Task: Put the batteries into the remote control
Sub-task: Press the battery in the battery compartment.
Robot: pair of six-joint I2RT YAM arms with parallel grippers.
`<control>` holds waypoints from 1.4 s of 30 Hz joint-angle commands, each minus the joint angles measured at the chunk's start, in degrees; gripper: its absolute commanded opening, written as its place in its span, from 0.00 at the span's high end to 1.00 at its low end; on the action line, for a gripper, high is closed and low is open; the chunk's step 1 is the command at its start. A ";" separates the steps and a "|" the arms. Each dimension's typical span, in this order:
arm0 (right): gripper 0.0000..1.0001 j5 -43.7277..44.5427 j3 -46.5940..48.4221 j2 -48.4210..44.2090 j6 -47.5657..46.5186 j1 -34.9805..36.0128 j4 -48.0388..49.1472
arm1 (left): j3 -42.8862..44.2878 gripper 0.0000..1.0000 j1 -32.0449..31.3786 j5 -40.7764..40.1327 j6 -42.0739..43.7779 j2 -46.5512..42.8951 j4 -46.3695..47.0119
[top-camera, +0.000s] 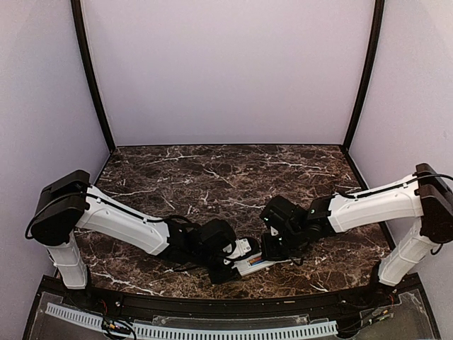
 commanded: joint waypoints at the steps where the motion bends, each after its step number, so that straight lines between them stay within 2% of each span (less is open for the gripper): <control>1: 0.95 -1.42 0.00 2.07 -0.14 0.59 1.39 | -2.70 1.00 -0.32 2.29 -0.85 4.97 -8.98; 7: 1.00 -2.48 -0.36 2.96 0.81 1.61 2.73 | -2.66 1.00 -0.36 2.07 -0.85 5.06 -9.07; 14: 0.99 -0.96 0.45 4.69 2.22 3.05 0.19 | -2.58 1.00 -0.36 2.10 -0.81 5.10 -9.16; 20: 0.90 7.37 5.45 3.68 0.93 3.10 -11.94 | -2.58 1.00 -0.35 1.80 -0.76 5.12 -9.24; 23: 0.85 9.32 7.65 2.25 -0.66 3.02 -14.65 | -2.57 1.00 -0.31 1.70 -0.68 5.18 -9.34; 27: 0.85 7.81 8.42 -0.98 -2.79 2.38 -11.31 | -2.57 1.00 -0.36 1.67 -0.67 5.24 -9.42; 33: 0.97 -3.61 1.59 -3.55 -1.37 -1.19 2.28 | -2.42 1.00 -0.36 1.63 -0.59 5.26 -9.51; 37: 1.00 -7.83 -1.45 -2.45 -0.73 -2.75 7.90 | -2.32 1.00 -0.36 1.38 -0.43 5.29 -9.71; 42: 1.00 -9.79 -2.50 2.26 -1.15 -3.12 9.12 | -2.22 1.00 -0.36 1.14 -0.34 5.29 -10.00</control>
